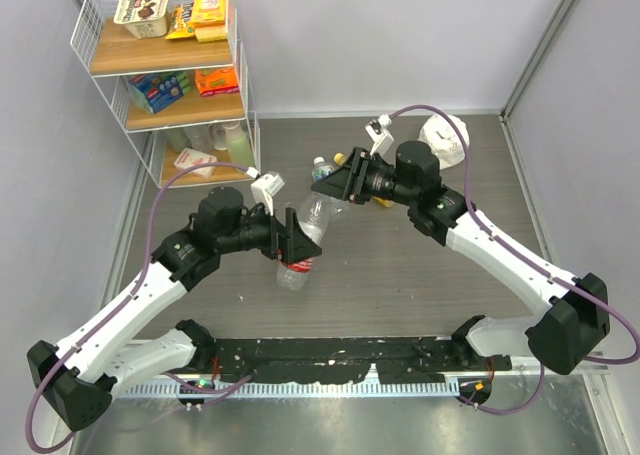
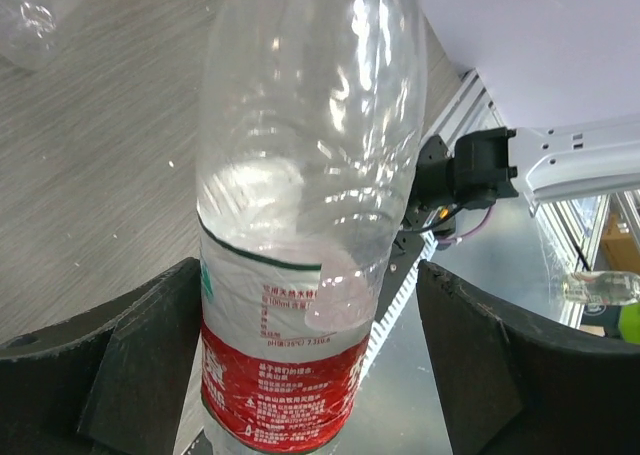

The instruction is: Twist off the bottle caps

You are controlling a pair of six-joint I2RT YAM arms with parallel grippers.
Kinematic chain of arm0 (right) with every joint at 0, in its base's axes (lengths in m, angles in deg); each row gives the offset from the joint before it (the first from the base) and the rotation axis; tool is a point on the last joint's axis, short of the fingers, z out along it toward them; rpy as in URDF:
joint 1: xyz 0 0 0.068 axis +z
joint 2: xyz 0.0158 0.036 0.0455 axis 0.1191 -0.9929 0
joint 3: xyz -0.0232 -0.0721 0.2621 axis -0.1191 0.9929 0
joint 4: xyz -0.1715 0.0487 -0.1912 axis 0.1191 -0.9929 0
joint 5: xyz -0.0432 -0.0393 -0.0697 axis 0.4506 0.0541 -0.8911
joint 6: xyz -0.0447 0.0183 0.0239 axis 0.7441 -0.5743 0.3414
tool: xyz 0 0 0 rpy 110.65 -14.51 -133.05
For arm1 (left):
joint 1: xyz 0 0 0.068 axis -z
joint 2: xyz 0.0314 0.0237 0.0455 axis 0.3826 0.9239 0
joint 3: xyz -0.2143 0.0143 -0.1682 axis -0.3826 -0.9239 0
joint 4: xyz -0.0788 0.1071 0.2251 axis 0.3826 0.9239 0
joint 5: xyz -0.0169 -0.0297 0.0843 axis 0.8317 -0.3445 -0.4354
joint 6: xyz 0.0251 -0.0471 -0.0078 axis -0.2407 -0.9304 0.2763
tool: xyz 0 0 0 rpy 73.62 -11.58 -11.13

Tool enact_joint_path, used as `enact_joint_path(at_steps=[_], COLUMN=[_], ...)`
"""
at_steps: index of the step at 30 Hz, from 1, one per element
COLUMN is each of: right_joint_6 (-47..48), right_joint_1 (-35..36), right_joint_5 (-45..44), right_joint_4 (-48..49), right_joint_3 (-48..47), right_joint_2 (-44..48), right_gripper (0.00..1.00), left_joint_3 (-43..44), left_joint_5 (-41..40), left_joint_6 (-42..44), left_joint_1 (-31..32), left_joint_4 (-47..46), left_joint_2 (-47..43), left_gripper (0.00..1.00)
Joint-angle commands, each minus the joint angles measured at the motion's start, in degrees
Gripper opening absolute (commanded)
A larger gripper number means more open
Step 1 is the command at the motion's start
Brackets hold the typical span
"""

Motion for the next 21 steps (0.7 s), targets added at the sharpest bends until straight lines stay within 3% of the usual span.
enact_joint_path(at_steps=[1,11,14,15,17,19,21], right_joint_6=[1.32,2.47,2.47,2.55,2.82,3.78,5.18], right_joint_1=[0.05,0.13,0.13,0.13,0.13,0.13,0.13], right_joint_5=[-3.30,-4.62,-4.70,-4.70,-4.35,-4.44,-4.88], right_joint_4=[0.59,-0.90,-1.17,-1.25,-1.25,-2.82,-4.58], right_joint_3=[-3.61,-4.41,-4.32,-4.41,-4.58,-5.02,-6.16], right_joint_2=[2.39,3.09,3.09,3.01,2.83,2.83,2.65], right_gripper=[0.02,0.02,0.03,0.04,0.08,0.13,0.27], left_joint_3=[-2.06,-4.52,-4.52,-4.52,-4.70,-4.87,-5.05], left_joint_5=[1.47,-1.61,-1.61,-1.61,-1.70,-1.96,-2.66], left_joint_6=[0.61,2.19,2.63,2.63,2.63,2.63,2.80], left_joint_1=[1.55,2.78,2.87,2.87,2.87,2.87,2.96], left_joint_4=[-2.44,-2.44,-2.96,-3.23,-3.58,-3.84,-3.85], left_joint_2=[-0.54,0.69,1.22,1.30,1.22,1.04,0.78], left_gripper=[0.88,0.85,0.71,0.60,0.48,0.41,0.40])
